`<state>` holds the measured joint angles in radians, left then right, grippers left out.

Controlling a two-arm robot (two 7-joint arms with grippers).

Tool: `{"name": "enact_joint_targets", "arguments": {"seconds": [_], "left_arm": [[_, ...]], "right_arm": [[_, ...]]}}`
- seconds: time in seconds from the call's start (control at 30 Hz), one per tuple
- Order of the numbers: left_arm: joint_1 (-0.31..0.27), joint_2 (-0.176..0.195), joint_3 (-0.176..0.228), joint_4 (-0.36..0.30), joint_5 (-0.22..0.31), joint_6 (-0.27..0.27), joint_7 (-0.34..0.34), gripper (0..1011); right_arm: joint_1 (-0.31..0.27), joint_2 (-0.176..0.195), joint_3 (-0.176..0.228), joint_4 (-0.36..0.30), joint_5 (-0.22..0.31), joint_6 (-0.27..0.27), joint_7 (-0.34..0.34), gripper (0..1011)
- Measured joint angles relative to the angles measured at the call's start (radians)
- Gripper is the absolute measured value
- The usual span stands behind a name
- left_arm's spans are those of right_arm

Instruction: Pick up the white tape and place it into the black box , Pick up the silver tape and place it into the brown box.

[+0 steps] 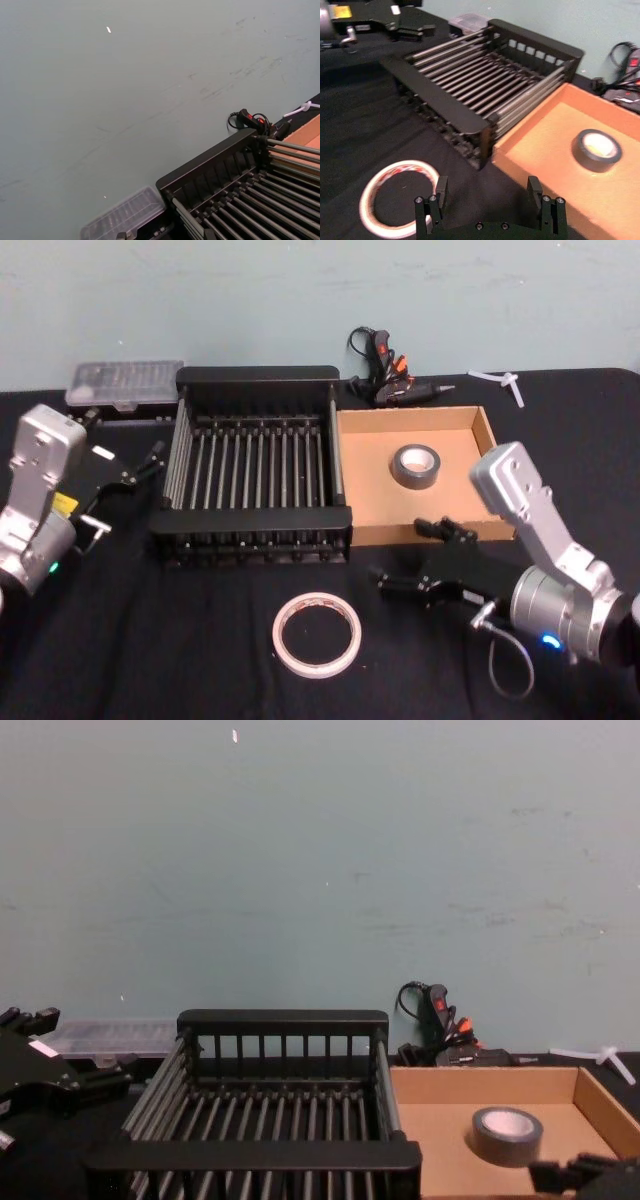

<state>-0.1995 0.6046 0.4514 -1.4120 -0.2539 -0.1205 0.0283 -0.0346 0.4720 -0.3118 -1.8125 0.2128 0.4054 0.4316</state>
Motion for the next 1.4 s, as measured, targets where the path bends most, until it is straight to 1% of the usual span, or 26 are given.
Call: {"name": "enact_joint_targets", "arguments": {"seconds": [0.07,0.3,0.53,0.63,0.73,0.83,0.93,1.07,1.4], "left_arm": [[0.0,0.0,0.0,0.0,0.0,0.0,0.0,1001],[0.0,0.0,0.0,0.0,0.0,0.0,0.0,1001],[0.0,0.0,0.0,0.0,0.0,0.0,0.0,1001],[0.0,0.0,0.0,0.0,0.0,0.0,0.0,1001],[0.0,0.0,0.0,0.0,0.0,0.0,0.0,1001],[0.0,0.0,0.0,0.0,0.0,0.0,0.0,1001],[0.0,0.0,0.0,0.0,0.0,0.0,0.0,1001],[0.0,0.0,0.0,0.0,0.0,0.0,0.0,1001],[0.0,0.0,0.0,0.0,0.0,0.0,0.0,1001]], "right_arm": [[-0.005,0.005,-0.009,-0.004,0.003,-0.002,0.003,1002],[-0.016,0.022,-0.047,-0.003,0.009,-0.055,0.02,1002],[0.0,0.036,-0.096,0.037,0.01,-0.133,0.047,1002],[0.01,0.037,-0.11,0.052,0.01,-0.151,0.053,1002],[0.027,0.036,-0.133,0.078,0.01,-0.171,0.058,1002],[0.039,0.033,-0.144,0.094,0.01,-0.177,0.06,1002],[0.059,0.027,-0.165,0.12,0.009,-0.184,0.064,1002],[0.077,0.02,-0.18,0.144,0.005,-0.186,0.065,1002],[0.127,-0.003,-0.218,0.213,-0.009,-0.166,0.064,1002]]}}
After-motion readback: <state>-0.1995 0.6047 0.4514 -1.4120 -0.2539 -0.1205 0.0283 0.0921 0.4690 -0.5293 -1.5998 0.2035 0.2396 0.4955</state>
